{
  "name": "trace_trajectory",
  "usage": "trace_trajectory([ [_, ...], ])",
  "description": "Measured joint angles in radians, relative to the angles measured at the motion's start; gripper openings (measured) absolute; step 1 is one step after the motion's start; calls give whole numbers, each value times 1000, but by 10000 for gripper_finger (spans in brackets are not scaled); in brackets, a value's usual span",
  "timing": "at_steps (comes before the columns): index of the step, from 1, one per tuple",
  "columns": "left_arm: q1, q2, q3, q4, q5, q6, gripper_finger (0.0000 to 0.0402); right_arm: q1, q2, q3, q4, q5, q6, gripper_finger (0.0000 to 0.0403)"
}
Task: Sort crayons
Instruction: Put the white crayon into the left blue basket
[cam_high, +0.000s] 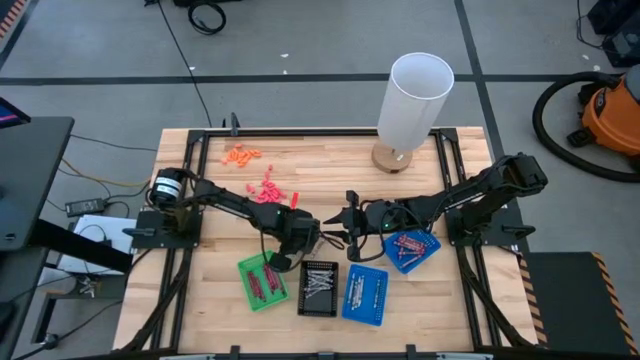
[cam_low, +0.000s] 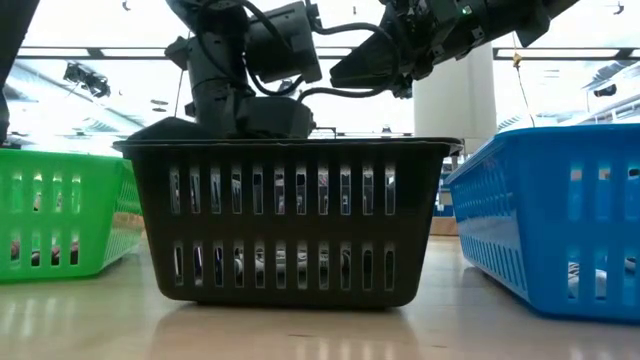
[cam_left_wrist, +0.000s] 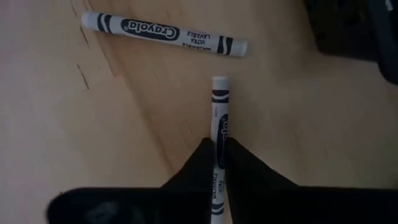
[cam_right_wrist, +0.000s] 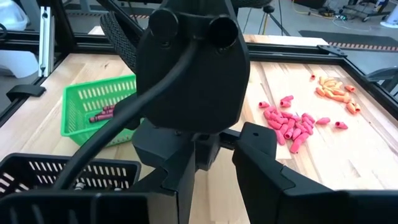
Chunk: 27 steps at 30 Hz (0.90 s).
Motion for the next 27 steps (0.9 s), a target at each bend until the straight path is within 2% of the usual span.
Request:
trace_trajectory([
  [3, 0, 0, -1, 4, -16, -10, 10, 0, 0, 0, 0, 0, 2, 121],
  [10, -8, -17, -3, 0, -47, -28, 15, 0, 0, 0, -1, 18, 3, 121],
  [18, -39, -71, -7, -36, -285, -31, 15, 1, -12, 0, -13, 52, 11, 121],
  [23, -44, -93, -6, -64, -337, -55, 16, 29, -88, 0, -84, 215, 9, 122],
  [27, -56, -103, -6, -80, -339, -54, 16, 57, -150, 0, -92, 243, -11, 122],
])
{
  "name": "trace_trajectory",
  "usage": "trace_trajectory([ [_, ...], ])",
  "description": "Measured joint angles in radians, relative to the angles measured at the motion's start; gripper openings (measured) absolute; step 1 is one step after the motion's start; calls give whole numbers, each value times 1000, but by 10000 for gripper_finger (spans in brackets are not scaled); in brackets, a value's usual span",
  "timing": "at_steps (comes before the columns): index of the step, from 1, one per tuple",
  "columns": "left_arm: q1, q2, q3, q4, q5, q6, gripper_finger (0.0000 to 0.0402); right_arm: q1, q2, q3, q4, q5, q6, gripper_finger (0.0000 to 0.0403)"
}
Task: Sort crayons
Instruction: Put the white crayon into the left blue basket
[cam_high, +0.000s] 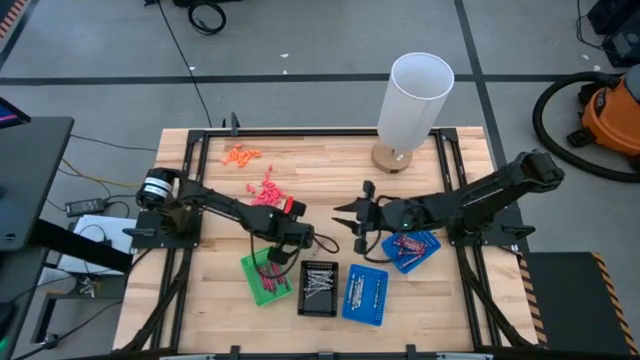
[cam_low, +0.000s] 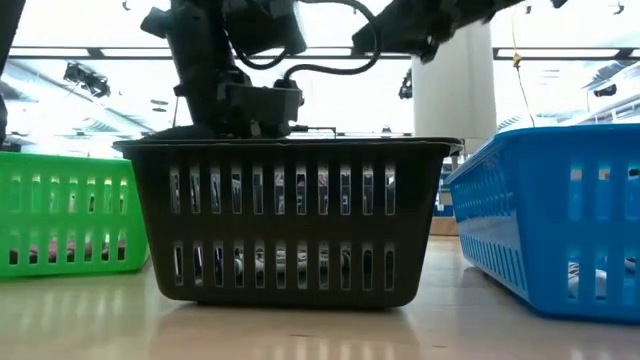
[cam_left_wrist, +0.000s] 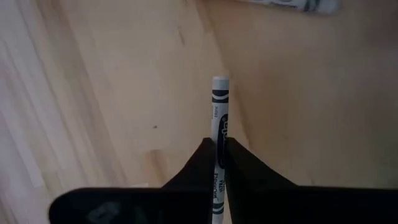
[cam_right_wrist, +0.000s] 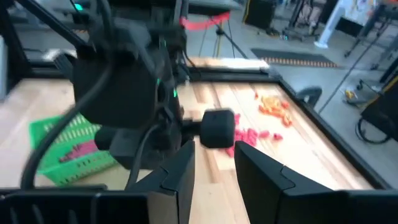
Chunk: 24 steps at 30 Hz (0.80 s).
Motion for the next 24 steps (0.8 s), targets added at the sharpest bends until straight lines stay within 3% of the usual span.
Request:
trace_trajectory([
  [10, -30, -52, 1, 31, -14, 45, 16, 21, -118, 0, -200, 135, 23, 122],
  [15, -67, -75, 2, 121, -76, 150, 16, 21, -129, 0, -352, 188, 115, 122],
  [24, -144, -76, 2, 371, -76, 425, 16, 20, -129, 0, -581, 284, 267, 121],
])
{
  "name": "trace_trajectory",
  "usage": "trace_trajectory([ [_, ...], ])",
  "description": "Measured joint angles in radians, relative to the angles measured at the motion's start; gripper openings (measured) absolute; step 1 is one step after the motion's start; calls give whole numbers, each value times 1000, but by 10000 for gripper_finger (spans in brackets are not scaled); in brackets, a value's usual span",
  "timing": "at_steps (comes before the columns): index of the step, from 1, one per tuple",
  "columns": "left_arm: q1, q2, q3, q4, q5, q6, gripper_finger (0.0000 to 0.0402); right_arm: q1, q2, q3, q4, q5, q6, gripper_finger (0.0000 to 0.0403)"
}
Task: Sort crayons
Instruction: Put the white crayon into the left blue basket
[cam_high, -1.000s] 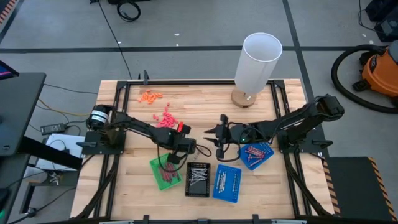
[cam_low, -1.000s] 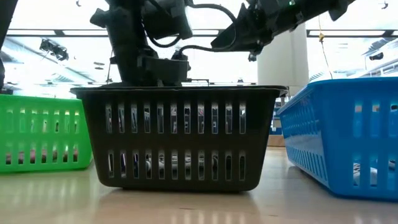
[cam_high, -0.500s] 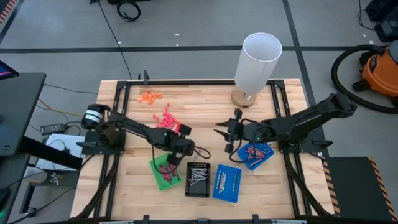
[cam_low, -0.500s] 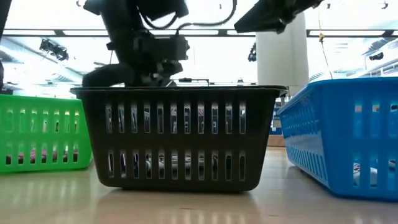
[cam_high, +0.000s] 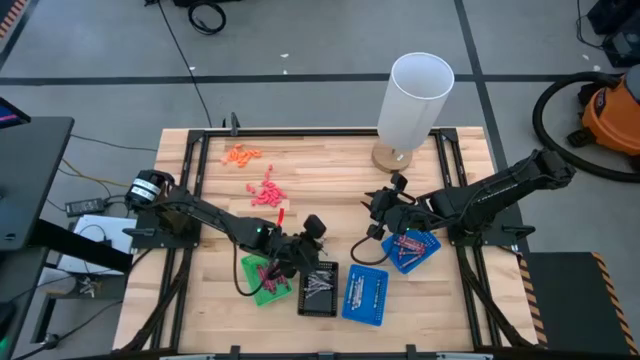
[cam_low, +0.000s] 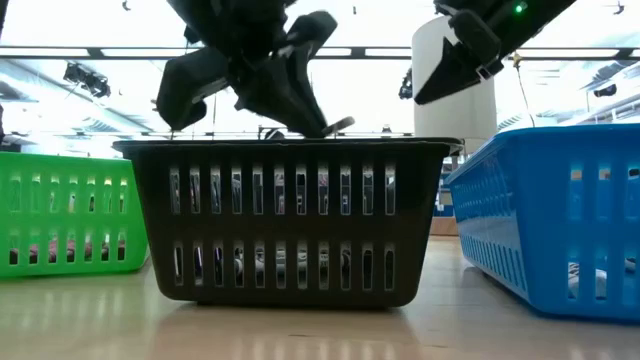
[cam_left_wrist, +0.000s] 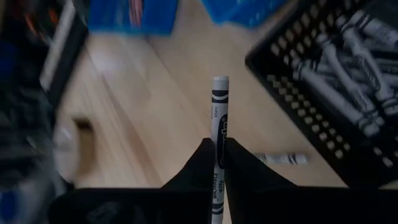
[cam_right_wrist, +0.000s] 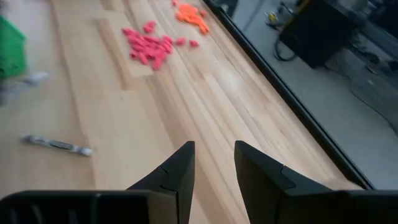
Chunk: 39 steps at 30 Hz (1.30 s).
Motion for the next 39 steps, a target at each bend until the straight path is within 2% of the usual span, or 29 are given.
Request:
trace_trajectory([
  [4, -21, 0, 0, 111, 6, 138, 16, -6, 0, 0, -68, 39, 60, 121],
  [9, -21, 14, 0, 211, 129, 234, 16, -7, 0, 0, -77, 63, 73, 121],
  [16, -25, 127, 4, 381, 138, 408, 16, -13, 1, 0, -59, 67, 71, 121],
  [24, -41, 270, 173, 328, 140, 516, 16, -14, 1, 0, -64, 67, 67, 121],
  [28, -59, 301, 233, 288, 167, 600, 16, -14, 1, 0, -68, 65, 68, 121],
  [33, -73, 305, 241, 294, 221, 746, 16, -14, 1, 0, -66, 65, 69, 121],
  [39, -61, 307, 241, 314, 318, 777, 16, -14, 1, 0, -53, 64, 69, 121],
])
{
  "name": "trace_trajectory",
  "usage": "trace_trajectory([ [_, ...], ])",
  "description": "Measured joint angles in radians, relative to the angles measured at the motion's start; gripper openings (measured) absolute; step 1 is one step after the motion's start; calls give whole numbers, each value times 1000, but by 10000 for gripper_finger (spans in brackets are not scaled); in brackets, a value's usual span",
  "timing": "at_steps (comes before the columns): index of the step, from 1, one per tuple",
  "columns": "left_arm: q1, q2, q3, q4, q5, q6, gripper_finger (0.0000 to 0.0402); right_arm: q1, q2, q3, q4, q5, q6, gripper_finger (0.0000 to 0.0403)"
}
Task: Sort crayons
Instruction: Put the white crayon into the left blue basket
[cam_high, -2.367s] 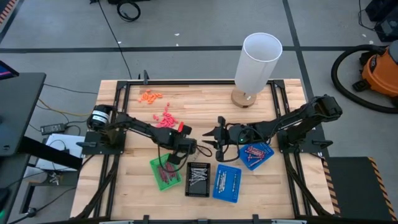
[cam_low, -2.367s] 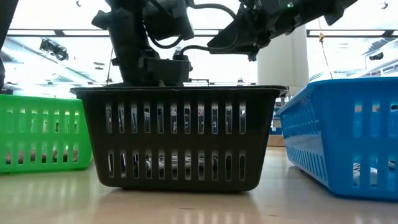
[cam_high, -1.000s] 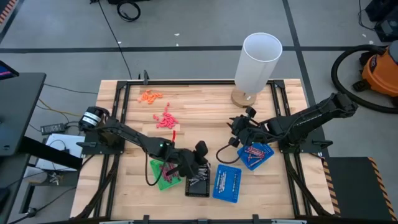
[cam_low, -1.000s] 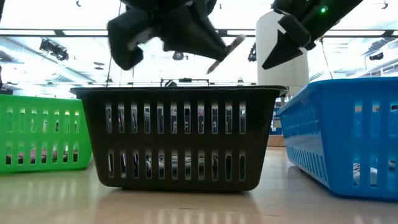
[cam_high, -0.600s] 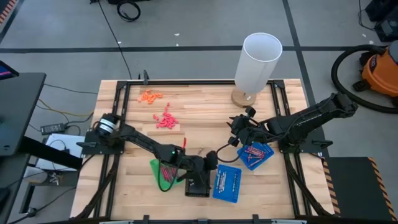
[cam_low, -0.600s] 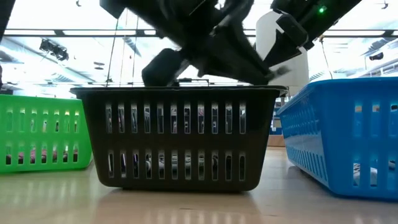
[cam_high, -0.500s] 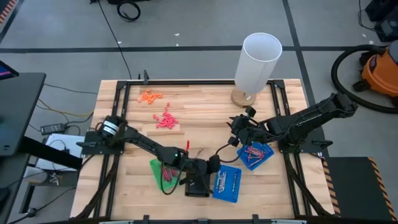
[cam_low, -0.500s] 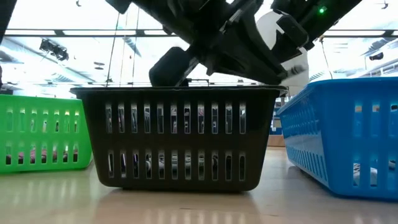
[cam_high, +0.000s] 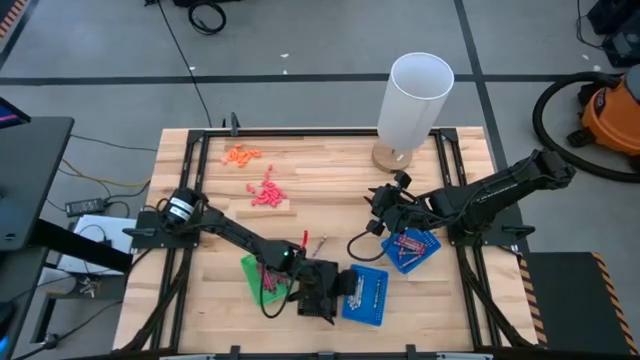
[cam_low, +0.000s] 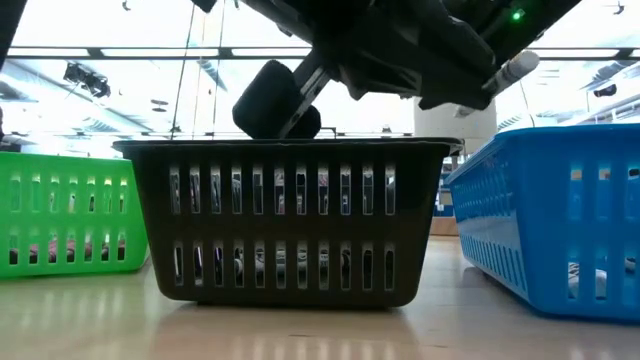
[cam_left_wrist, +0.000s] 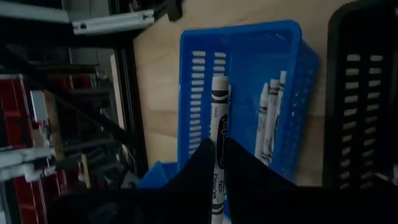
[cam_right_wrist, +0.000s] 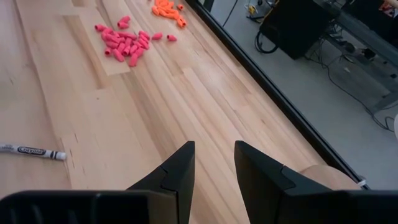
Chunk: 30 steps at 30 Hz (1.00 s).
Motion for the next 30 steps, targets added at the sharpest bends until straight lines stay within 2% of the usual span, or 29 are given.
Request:
trace_trajectory([
  [9, 22, 73, 0, 41, 107, 127, 16, 0, 0, 0, 12, -2, -2, 121],
  [15, 28, 92, -1, 38, 106, 143, 18, 0, 1, 0, 13, -3, -4, 121],
  [26, 27, 92, 0, 54, 105, 125, 86, 0, 1, 0, 13, -7, -3, 121],
  [30, 26, 92, 0, 66, 94, 98, 94, 0, 1, 0, 13, -8, -3, 121],
])
